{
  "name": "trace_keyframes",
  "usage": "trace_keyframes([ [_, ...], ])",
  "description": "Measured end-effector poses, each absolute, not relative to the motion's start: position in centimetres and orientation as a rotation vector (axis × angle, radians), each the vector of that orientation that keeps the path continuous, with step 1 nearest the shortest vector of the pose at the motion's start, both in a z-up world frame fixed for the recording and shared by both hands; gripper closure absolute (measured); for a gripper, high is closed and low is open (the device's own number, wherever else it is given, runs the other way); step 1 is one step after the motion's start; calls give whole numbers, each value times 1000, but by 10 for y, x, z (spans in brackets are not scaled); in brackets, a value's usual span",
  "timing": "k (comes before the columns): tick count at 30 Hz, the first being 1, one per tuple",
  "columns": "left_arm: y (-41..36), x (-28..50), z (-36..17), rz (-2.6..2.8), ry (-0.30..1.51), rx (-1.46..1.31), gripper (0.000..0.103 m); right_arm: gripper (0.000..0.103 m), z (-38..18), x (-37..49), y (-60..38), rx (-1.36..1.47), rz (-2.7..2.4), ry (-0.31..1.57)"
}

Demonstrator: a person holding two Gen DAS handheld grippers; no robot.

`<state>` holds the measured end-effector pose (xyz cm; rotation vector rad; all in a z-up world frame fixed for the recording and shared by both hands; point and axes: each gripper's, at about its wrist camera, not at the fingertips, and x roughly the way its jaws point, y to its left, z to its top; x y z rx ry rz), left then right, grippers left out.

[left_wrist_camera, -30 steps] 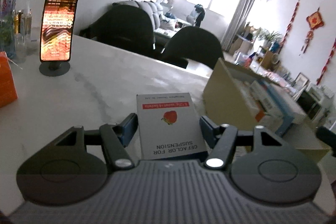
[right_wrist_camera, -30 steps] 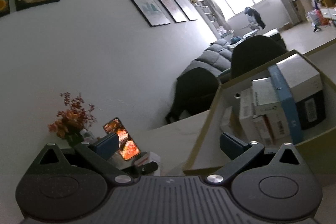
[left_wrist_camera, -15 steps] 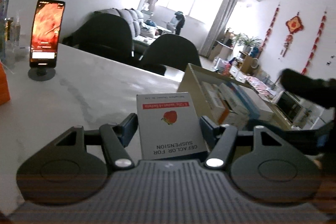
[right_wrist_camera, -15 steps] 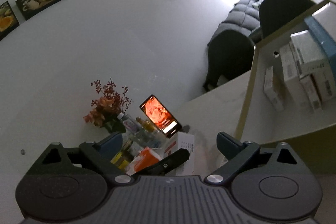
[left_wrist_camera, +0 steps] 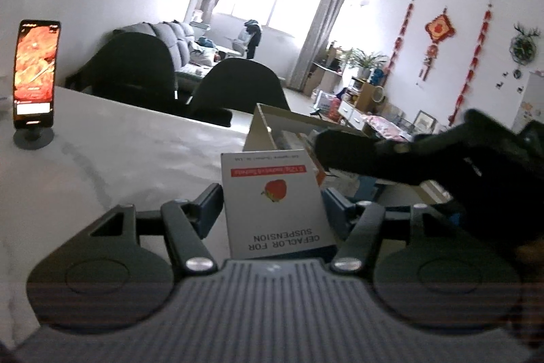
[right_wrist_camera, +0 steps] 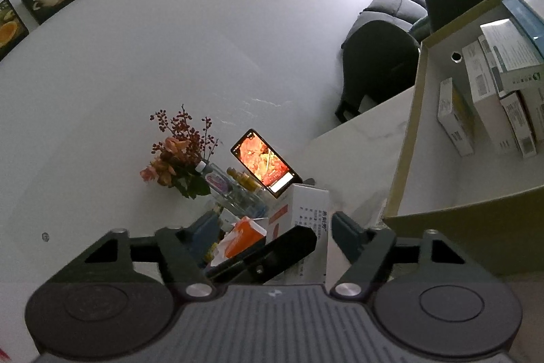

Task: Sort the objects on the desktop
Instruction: 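Close the right gripper on the strawberry-print box while the left gripper holds it, then open the left gripper to release the box while the right gripper holds it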

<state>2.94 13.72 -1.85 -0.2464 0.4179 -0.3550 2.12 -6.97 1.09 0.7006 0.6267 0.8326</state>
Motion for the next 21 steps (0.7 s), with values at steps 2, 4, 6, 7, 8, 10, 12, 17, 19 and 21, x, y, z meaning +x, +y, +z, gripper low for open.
trace_keyframes([
  [2, 135, 30, -19, -356, 410, -229, 42, 42, 9, 22, -70, 696, 822, 635],
  [4, 132, 31, -21, -353, 405, -216, 46, 53, 6, 24, -69, 694, 811, 651],
  [6, 131, 33, -23, -352, 407, -213, 46, 61, 3, 27, -70, 693, 788, 661],
  [7, 131, 34, -24, -355, 410, -213, 46, 62, 1, 28, -71, 700, 783, 668],
  [8, 130, 35, -25, -358, 413, -214, 46, 63, -1, 30, -71, 713, 779, 674],
  [10, 129, 37, -27, -365, 422, -215, 45, 67, -5, 32, -72, 726, 769, 678],
  [12, 128, 39, -27, -375, 432, -217, 43, 71, -6, 34, -73, 730, 761, 678],
  [17, 126, 40, -26, -394, 431, -222, 35, 73, -6, 37, -74, 723, 745, 669],
  [19, 125, 40, -26, -399, 434, -226, 32, 73, -6, 38, -75, 719, 737, 666],
  [21, 127, 37, -24, -409, 426, -237, 22, 73, -4, 39, -76, 715, 727, 659],
])
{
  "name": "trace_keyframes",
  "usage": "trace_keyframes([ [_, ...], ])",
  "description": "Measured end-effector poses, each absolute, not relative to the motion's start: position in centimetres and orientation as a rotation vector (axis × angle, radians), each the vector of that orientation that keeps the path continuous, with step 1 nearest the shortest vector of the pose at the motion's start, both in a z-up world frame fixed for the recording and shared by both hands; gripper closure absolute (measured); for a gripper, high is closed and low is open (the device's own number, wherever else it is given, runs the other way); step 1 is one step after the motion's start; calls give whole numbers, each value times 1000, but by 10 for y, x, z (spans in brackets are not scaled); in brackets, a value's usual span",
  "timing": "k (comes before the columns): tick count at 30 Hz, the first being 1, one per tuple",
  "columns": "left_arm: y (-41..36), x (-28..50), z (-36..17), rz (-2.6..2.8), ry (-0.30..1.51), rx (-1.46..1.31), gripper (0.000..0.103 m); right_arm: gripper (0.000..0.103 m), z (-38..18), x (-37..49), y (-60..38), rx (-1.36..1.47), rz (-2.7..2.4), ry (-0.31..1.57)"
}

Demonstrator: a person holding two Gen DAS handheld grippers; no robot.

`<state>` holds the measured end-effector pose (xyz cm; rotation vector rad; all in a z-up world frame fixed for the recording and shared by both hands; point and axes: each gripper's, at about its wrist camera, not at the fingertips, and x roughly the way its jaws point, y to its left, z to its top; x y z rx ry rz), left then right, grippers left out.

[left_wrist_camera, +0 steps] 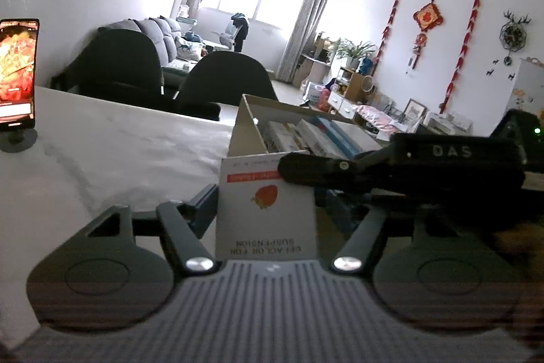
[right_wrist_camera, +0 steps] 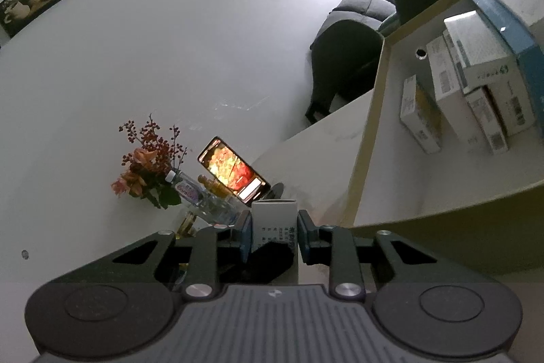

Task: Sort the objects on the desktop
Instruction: 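Open the left gripper to release the box while the right gripper holds it, then lower the strawberry-print box into the beige box and open the right gripper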

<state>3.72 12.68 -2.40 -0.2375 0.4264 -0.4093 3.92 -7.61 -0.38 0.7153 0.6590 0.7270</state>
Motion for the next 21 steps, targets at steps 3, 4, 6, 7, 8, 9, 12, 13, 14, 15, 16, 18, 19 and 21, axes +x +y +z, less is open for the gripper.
trace_keyframes([
  [3, 129, 33, -19, -419, 405, -240, 17, 73, 3, 43, -83, 712, 711, 637],
  [4, 129, 33, -19, -419, 400, -240, 17, 73, 7, 45, -85, 708, 703, 627],
  [6, 130, 33, -18, -418, 395, -244, 15, 73, 14, 49, -90, 696, 685, 606],
  [7, 131, 33, -17, -417, 394, -248, 14, 73, 18, 51, -93, 690, 677, 597],
  [8, 131, 33, -18, -416, 395, -250, 14, 73, 23, 54, -96, 682, 668, 588],
  [9, 131, 33, -19, -416, 398, -251, 14, 73, 26, 57, -98, 675, 657, 580],
  [12, 132, 35, -22, -410, 413, -253, 14, 73, 37, 69, -107, 675, 625, 562],
  [13, 132, 35, -23, -408, 419, -253, 14, 73, 40, 73, -109, 675, 613, 558],
  [14, 133, 35, -24, -406, 424, -254, 14, 73, 43, 78, -111, 669, 595, 550],
  [15, 133, 35, -25, -404, 428, -256, 14, 73, 46, 82, -113, 657, 577, 544],
  [16, 134, 35, -26, -402, 431, -258, 14, 73, 48, 87, -114, 643, 556, 540],
  [18, 135, 36, -27, -398, 437, -260, 14, 73, 53, 97, -113, 603, 505, 538],
  [19, 136, 36, -27, -397, 440, -261, 14, 73, 54, 103, -112, 581, 480, 541],
  [21, 136, 36, -28, -398, 444, -261, 14, 73, 54, 115, -107, 529, 427, 556],
])
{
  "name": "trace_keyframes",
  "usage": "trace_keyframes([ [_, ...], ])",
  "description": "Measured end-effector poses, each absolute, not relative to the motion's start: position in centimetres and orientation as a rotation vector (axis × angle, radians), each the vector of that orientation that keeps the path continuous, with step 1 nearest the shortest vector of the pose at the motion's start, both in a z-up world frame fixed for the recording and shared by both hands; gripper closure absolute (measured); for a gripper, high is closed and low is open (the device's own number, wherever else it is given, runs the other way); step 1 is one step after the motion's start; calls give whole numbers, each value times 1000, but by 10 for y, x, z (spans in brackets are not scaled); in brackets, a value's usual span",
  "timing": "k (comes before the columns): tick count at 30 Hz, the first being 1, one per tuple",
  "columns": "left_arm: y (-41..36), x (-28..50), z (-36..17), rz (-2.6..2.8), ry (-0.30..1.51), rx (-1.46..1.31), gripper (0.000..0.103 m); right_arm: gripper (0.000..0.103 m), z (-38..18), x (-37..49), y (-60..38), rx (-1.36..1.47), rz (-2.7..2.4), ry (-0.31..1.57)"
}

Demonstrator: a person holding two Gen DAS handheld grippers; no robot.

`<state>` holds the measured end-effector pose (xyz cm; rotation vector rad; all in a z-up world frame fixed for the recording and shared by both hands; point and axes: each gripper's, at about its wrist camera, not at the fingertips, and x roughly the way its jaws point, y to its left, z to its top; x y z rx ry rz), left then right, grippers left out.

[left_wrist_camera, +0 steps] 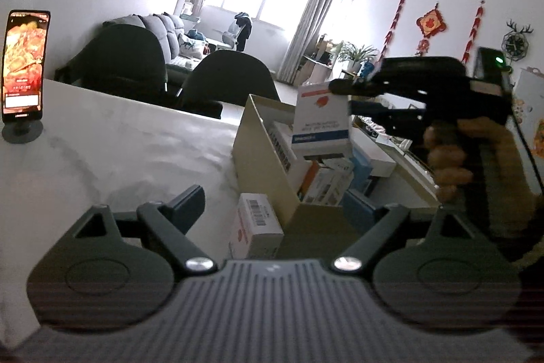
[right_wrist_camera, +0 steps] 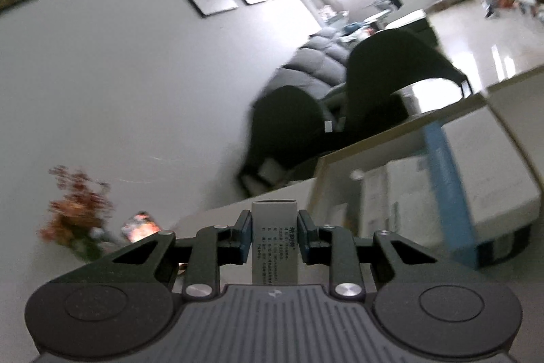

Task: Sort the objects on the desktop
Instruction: 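Lower the strawberry-print box into the beige box and open the right gripper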

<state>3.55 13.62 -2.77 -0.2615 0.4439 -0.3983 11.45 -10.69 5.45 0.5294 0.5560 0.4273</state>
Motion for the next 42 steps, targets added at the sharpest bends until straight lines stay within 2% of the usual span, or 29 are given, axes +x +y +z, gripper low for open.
trace_keyframes([
  [10, 139, 38, -34, -402, 488, -261, 13, 73, 39, 159, -70, 285, 275, 652],
  [20, 142, 38, -37, -394, 507, -263, 13, 73, 30, 198, -40, 161, 193, 746],
  [28, 146, 35, -38, -379, 515, -264, 13, 73, 18, 214, -6, 23, 117, 756],
  [42, 146, 39, -44, -379, 541, -243, 13, 66, 21, 223, -22, 92, 105, 739],
])
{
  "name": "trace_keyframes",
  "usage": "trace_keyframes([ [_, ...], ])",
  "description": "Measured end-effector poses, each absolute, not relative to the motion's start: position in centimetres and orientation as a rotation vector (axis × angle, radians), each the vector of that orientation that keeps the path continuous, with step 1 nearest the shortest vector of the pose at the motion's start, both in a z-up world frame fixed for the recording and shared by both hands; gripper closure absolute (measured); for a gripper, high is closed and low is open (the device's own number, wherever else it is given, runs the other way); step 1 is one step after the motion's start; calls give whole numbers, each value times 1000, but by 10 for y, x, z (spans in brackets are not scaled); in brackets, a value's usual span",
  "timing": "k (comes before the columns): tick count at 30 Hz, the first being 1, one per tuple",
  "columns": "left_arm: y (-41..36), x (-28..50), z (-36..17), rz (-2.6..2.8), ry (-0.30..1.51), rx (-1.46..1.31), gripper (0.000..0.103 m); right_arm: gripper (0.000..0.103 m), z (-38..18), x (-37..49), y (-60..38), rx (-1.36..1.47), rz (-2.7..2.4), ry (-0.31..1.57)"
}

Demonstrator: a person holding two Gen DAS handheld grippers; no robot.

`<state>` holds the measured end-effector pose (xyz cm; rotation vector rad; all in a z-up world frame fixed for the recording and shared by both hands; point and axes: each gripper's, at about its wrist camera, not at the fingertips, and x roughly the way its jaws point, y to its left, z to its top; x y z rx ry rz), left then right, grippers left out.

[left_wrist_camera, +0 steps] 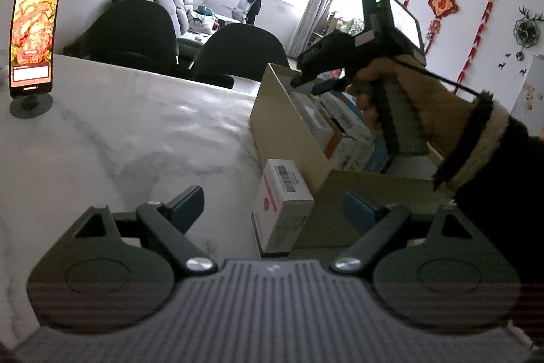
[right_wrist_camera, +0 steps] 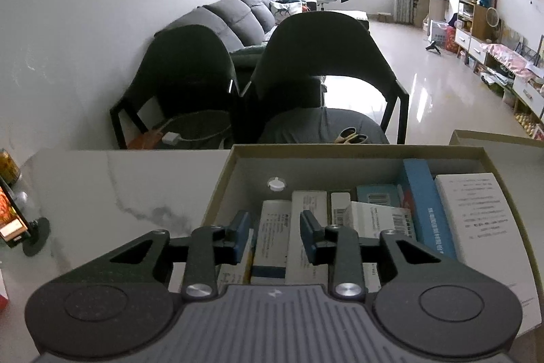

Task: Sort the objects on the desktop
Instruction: 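Move the left gripper to the white barcode medicine box on the table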

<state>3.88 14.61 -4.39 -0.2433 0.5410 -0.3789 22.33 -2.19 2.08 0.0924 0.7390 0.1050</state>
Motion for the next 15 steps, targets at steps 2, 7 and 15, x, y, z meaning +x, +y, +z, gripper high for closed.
trace_keyframes([
  [2, 144, 41, -46, -380, 545, -237, 13, 66, 24, 221, -25, 104, 110, 731],
  [7, 140, 44, -52, -378, 563, -221, 15, 64, 35, 210, -32, 129, 137, 704],
  [15, 135, 50, -64, -354, 606, -185, 18, 59, 48, 182, -37, 145, 194, 651],
])
